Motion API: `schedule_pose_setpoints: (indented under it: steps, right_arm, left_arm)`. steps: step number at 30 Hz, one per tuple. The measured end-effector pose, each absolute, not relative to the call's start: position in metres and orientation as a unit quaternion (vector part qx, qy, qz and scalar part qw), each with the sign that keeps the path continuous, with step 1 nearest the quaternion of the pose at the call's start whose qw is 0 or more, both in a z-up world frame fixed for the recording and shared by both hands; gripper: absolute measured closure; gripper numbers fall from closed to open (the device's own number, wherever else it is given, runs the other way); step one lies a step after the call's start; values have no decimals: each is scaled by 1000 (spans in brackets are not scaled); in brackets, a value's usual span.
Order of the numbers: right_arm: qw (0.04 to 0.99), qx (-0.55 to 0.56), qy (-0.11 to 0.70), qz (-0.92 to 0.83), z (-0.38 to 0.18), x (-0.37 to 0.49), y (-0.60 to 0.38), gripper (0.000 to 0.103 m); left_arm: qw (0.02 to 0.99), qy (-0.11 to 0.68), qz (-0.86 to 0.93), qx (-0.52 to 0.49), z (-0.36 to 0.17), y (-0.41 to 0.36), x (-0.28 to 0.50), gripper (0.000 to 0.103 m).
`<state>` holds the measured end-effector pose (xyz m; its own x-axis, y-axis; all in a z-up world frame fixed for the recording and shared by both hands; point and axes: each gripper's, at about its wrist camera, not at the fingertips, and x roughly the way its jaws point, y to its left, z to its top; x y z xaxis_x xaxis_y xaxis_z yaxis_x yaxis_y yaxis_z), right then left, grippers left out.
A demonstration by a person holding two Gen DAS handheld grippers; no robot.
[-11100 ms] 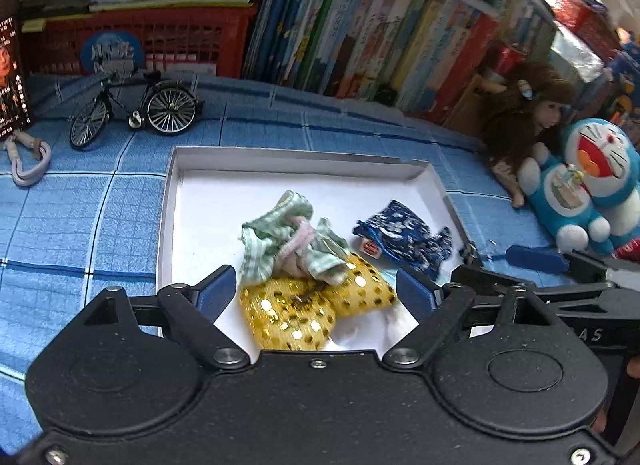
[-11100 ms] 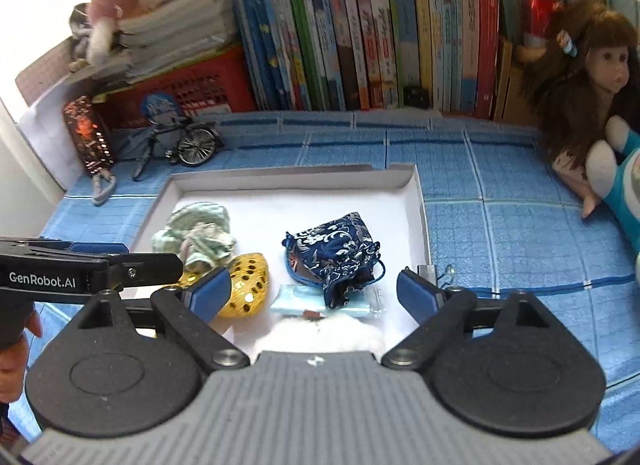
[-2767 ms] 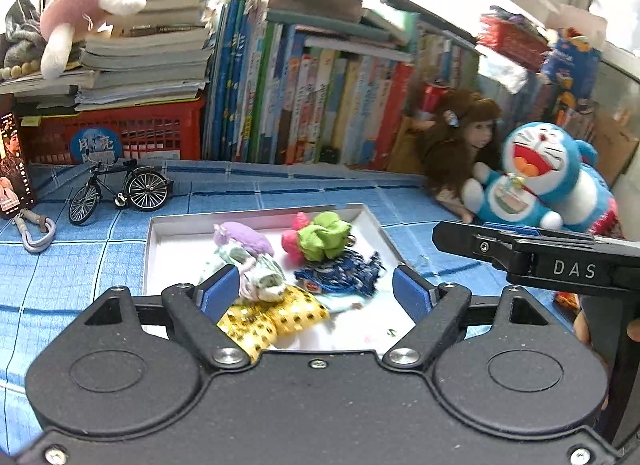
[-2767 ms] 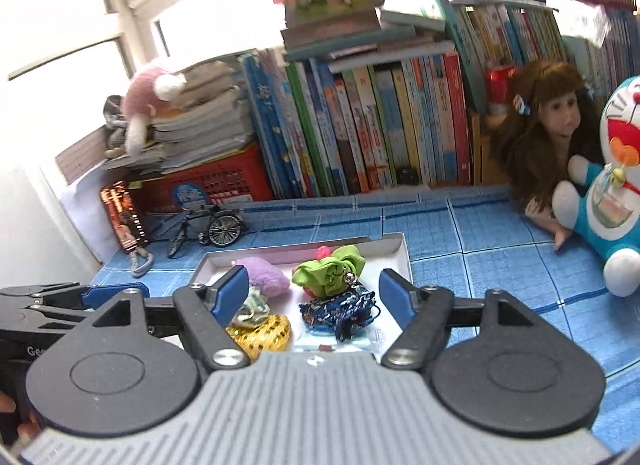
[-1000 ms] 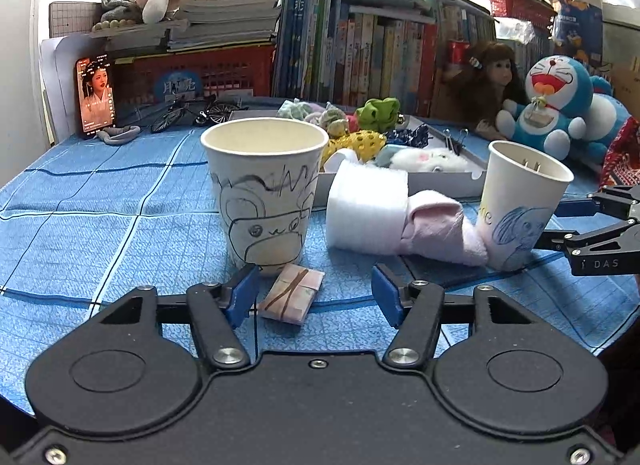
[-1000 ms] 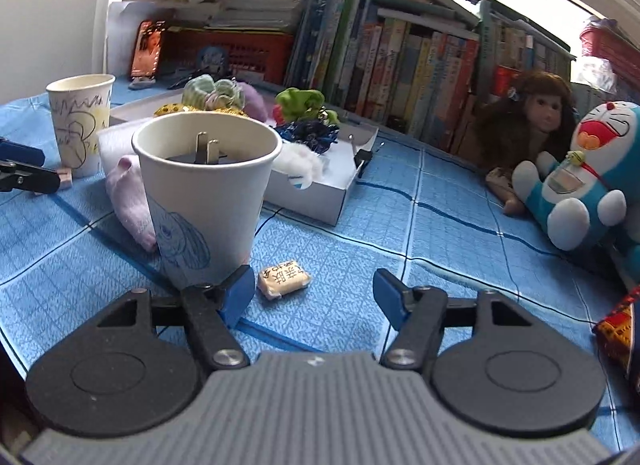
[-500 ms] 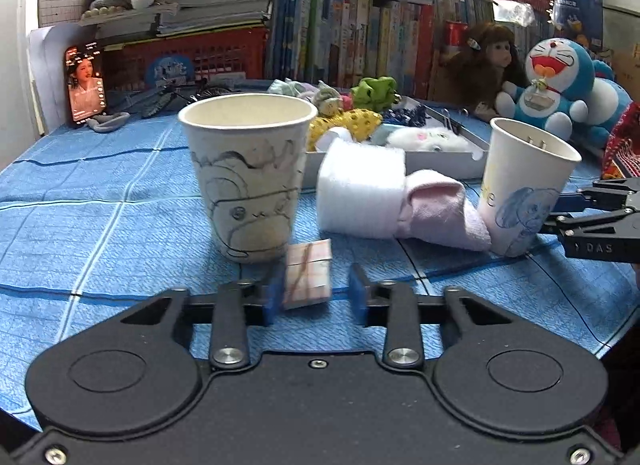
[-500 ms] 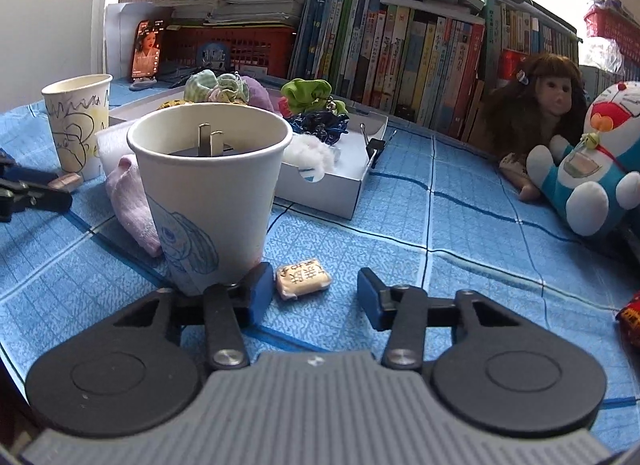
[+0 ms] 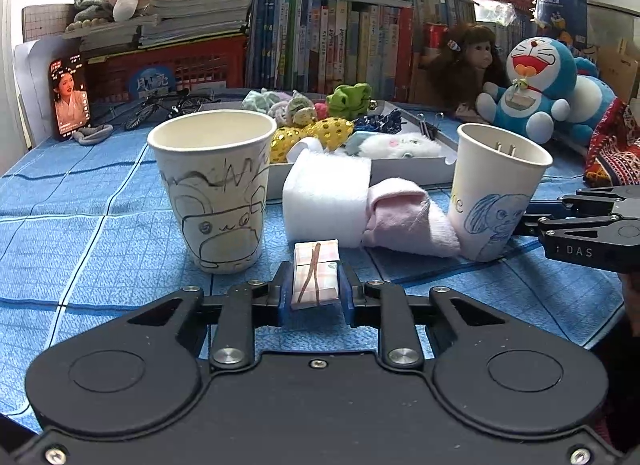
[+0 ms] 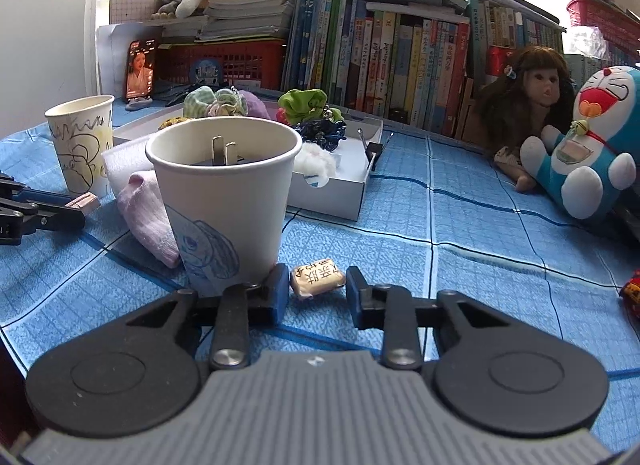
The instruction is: Organize soft objects
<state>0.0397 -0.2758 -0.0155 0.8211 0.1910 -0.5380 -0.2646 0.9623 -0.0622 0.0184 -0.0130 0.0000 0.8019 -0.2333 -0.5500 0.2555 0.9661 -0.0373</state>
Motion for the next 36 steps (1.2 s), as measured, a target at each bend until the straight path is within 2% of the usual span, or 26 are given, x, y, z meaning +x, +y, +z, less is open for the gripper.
schedule_pose_setpoints:
  steps: [28,36]
  right_arm:
    - [968,-25,243,62,33,25,-282,67]
    - [970,-7,234,62,54,38,-285,68]
  left_arm:
    - [959,221,-174,21,55,-14,-7,80]
    - [960,204,-189,21,91,-7,13,80]
